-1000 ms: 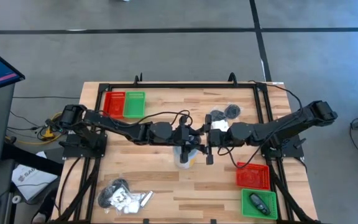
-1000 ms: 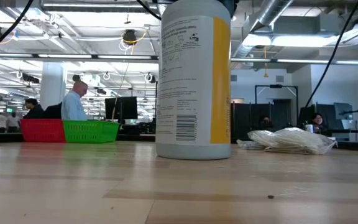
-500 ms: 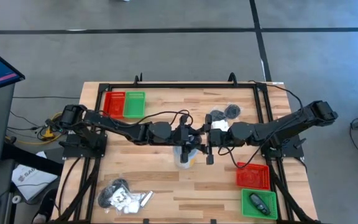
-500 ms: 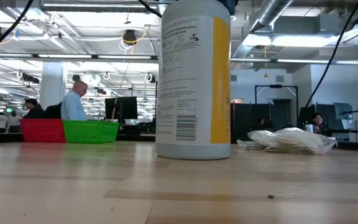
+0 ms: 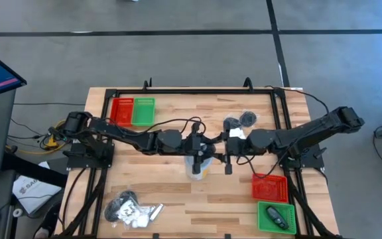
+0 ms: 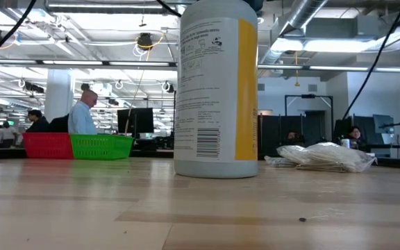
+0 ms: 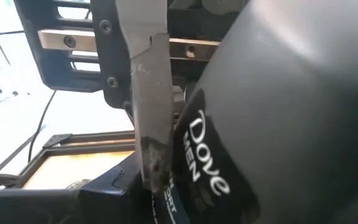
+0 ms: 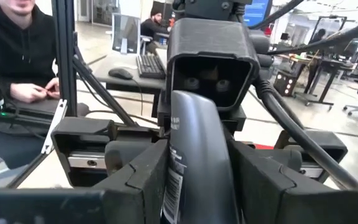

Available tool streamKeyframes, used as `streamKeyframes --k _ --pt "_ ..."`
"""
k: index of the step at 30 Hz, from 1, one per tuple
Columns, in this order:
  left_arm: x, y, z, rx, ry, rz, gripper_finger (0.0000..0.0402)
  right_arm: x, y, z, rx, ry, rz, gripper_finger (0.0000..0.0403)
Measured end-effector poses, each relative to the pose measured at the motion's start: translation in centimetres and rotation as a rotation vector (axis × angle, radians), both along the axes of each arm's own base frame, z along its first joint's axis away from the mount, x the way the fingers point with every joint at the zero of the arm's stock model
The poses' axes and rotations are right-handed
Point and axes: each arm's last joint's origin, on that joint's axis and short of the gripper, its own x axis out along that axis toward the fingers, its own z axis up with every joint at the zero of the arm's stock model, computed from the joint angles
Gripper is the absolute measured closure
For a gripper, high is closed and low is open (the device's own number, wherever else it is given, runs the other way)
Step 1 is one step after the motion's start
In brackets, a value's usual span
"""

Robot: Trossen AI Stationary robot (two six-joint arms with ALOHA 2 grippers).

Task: Pick & Place Travel size toiletries
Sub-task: Put the gray deodorant bottle into the bottom green basket

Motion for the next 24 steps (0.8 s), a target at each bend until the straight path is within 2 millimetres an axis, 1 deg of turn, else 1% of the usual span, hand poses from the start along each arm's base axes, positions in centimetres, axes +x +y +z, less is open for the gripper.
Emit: streamKeyframes --k 11,14,17,24 --pt "-0.6 0.0 0.9 0.015 -0.016 -0.013 0.0217 1.3 0.0 -0.5 0.037 -0.071 -0.004 0.0233" --pt "-0.6 -0.1 0.8 0.012 -0.012 -0.013 0.0217 1.4 0.0 -0.5 0.034 -0.072 -0.011 0.0247" --pt "-0.6 -0.1 0.8 -0.002 -0.008 -0.02 0.022 1.4 0.0 -0.6 0.013 -0.066 -0.009 0.0282" --pt "-0.6 -0.1 0.7 0.003 -0.002 -0.013 0.0221 1.3 0.4 -0.6 -0.011 -0.061 -0.005 0.0283"
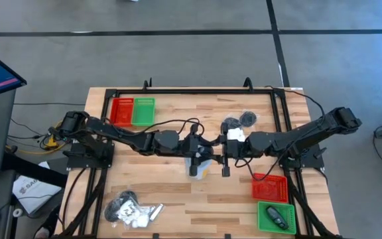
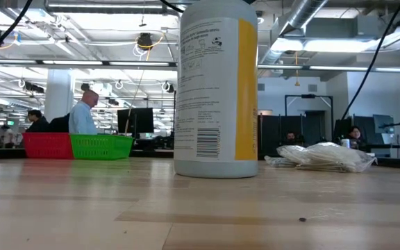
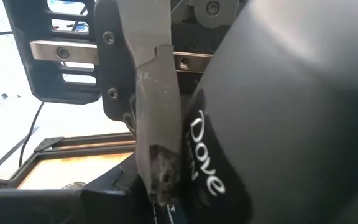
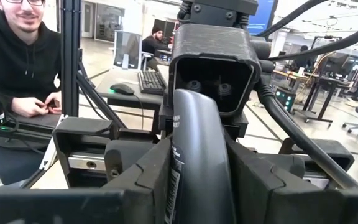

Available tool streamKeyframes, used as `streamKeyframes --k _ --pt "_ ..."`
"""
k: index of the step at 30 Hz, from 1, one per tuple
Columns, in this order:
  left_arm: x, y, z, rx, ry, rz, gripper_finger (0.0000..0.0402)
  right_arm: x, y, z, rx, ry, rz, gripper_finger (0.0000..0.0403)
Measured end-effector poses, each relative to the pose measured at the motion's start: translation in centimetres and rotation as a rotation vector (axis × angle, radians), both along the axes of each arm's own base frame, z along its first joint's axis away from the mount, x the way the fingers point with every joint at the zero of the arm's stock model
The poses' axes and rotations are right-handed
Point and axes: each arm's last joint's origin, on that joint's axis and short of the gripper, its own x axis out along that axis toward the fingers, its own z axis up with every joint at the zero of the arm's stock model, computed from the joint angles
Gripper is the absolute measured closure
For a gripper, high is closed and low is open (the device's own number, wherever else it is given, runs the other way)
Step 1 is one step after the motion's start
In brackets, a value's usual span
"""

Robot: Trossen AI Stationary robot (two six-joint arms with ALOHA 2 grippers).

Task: Pick & Place Travel size toiletries
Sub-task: Put the gray deodorant bottle into the bottom green basket

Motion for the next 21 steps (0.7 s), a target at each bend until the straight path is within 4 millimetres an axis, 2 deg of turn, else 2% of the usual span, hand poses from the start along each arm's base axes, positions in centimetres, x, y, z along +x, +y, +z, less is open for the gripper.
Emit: streamKeyframes --k 7,13,21 --pt "0.0 -0.02 -0.1 0.002 0.011 -0.011 0.0221 0.0 -0.02 -0.01 0.0 0.001 -0.002 0.0284" --pt "-0.02 0.1 -0.28 0.011 0.035 0.031 0.0192 -0.42 0.08 0.17 -0.001 0.012 -0.014 0.0286" --pt "-0.03 0.05 -0.23 0.035 0.036 0.037 0.0227 -0.55 0.03 0.26 -0.021 0.02 -0.016 0.029"
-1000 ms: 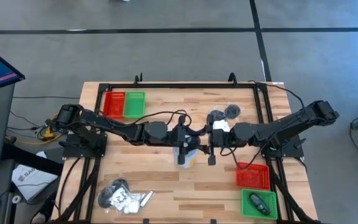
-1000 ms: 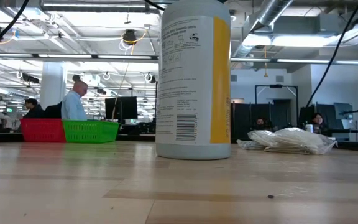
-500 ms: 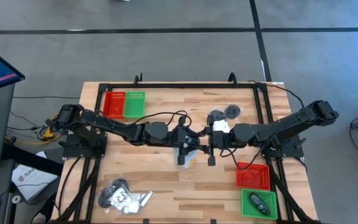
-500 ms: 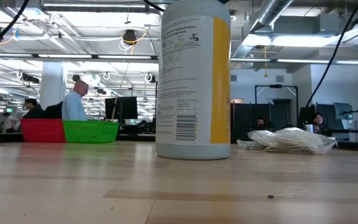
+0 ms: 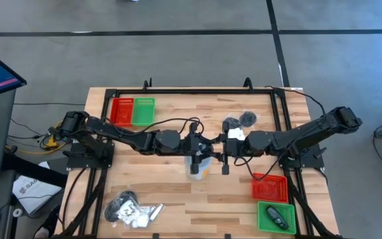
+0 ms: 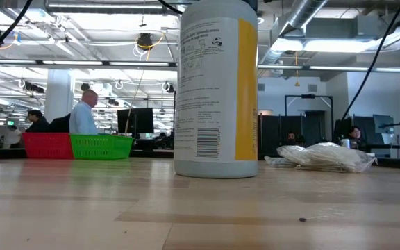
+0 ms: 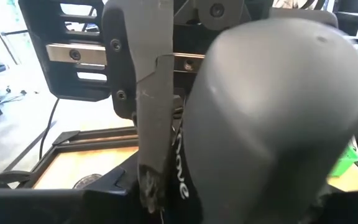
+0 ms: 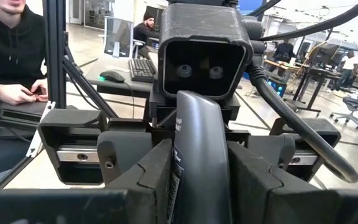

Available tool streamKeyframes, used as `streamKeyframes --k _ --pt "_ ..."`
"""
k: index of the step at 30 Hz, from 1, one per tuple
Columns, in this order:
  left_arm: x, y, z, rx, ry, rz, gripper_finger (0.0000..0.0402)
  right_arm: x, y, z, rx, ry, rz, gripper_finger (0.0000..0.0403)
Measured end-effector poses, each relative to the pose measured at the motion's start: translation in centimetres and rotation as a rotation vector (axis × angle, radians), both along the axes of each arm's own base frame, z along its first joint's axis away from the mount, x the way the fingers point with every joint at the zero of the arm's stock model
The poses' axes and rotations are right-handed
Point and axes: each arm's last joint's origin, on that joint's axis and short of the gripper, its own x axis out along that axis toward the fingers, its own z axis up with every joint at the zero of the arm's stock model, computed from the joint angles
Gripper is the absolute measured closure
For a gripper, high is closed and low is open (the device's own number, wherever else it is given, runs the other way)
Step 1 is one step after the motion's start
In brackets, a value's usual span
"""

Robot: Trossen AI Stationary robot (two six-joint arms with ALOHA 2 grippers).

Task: Pick & Place Travel size toiletries
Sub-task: Put the gray deodorant bottle into the bottom green basket

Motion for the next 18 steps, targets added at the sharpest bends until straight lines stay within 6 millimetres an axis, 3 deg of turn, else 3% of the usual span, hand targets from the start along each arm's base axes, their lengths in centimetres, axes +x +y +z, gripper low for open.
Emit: streamKeyframes --k 9,18 --pt "0.0 0.1 0.1 0.007 -0.003 0.014 0.0159 -2.0 -0.3 1.1 0.0 0.051 -0.007 0.029" --pt "0.0 0.1 0.3 0.001 -0.016 0.02 0.016 -5.7 0.1 2.0 0.04 0.151 -0.043 0.0291"
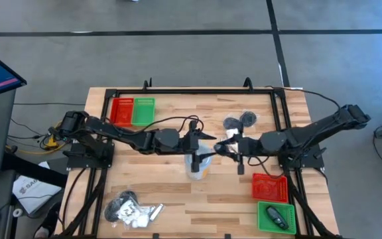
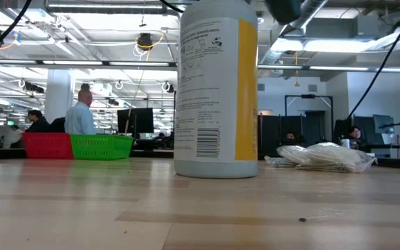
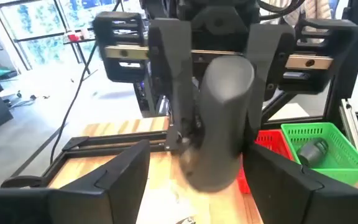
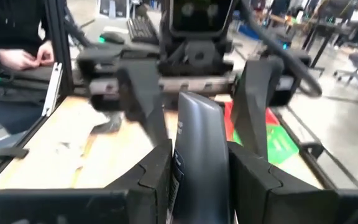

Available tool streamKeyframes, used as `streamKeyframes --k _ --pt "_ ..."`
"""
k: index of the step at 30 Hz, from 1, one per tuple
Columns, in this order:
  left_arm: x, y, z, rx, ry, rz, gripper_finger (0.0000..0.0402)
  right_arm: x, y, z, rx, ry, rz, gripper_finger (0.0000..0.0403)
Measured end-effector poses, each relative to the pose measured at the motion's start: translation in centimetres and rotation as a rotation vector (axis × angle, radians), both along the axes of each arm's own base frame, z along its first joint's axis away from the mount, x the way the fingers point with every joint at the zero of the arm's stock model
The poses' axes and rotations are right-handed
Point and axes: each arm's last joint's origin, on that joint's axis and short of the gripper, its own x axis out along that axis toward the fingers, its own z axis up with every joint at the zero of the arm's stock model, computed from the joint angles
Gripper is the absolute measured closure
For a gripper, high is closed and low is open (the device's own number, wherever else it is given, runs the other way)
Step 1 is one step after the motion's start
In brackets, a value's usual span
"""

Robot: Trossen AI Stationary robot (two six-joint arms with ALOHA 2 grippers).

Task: Pick & Place Travel size toiletries
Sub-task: Put the gray deodorant bottle into the bottom green basket

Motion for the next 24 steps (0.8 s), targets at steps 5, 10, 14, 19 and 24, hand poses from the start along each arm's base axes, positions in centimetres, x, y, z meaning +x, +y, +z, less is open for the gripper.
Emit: streamKeyframes --k 5,10,14,19,24 --pt "-0.1 -0.1 0.3 -0.009 -0.013 0.005 0.0167 -2.0 0.9 -0.3 0.048 0.077 -0.018 0.0291" --pt "-0.1 -0.4 0.2 -0.008 -0.006 -0.005 0.0172 -3.8 2.6 -0.6 0.111 0.125 -0.001 0.0291" --pt "-0.2 -0.6 0.1 -0.008 0.001 -0.017 0.0171 -5.1 4.2 -1.0 0.162 0.163 0.018 0.0291" --pt "-0.2 -1.0 0.0 -0.022 0.004 -0.025 0.0173 -6.9 6.4 -2.6 0.213 0.232 -0.035 0.0291" --pt "-0.6 -1.2 0.7 -0.044 -0.019 -0.035 0.0178 -8.8 9.2 -4.4 0.274 0.263 -0.063 0.0291"
